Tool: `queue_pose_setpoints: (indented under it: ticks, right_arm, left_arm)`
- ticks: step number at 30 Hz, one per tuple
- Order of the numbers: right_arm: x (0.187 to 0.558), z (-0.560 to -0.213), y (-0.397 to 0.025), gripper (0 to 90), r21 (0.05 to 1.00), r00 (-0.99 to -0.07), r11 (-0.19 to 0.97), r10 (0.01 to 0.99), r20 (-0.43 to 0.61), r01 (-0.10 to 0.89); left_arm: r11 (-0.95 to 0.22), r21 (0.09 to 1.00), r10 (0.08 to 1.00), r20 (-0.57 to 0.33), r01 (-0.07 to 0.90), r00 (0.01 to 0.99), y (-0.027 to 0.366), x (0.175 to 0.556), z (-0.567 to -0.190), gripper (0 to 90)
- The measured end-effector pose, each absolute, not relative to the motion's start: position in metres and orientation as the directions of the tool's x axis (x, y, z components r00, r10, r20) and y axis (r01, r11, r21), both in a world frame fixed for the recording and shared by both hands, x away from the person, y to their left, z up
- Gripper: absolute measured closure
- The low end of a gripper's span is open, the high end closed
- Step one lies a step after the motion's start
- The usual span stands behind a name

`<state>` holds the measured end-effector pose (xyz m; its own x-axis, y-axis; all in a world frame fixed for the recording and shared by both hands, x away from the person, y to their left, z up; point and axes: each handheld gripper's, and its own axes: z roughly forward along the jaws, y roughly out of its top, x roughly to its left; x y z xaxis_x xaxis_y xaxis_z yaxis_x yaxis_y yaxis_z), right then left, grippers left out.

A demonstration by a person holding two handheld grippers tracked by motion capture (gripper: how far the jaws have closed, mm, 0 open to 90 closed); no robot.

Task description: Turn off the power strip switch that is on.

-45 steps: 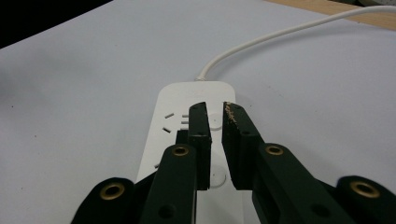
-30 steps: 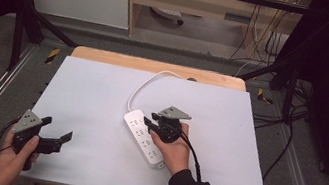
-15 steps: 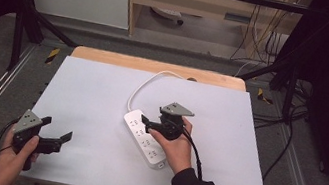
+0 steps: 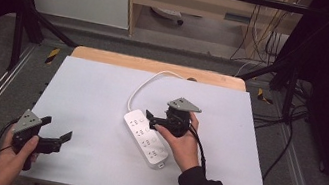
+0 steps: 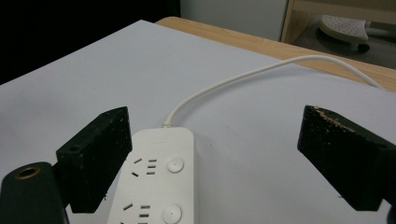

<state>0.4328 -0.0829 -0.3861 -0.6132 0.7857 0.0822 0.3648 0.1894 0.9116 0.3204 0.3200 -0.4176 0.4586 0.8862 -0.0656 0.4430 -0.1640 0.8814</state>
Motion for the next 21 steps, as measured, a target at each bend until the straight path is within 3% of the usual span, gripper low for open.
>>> queue_pose_setpoints:
  ticks: [21]
  right_arm:
    - [0.432,-0.368,-0.117,5.9,0.913,-0.589,0.174,0.803,0.085,0.368]
  left_arm:
    - [-0.167,0.880,0.888,-0.062,0.446,0.456,0.320,0.321,-0.418,5.3]
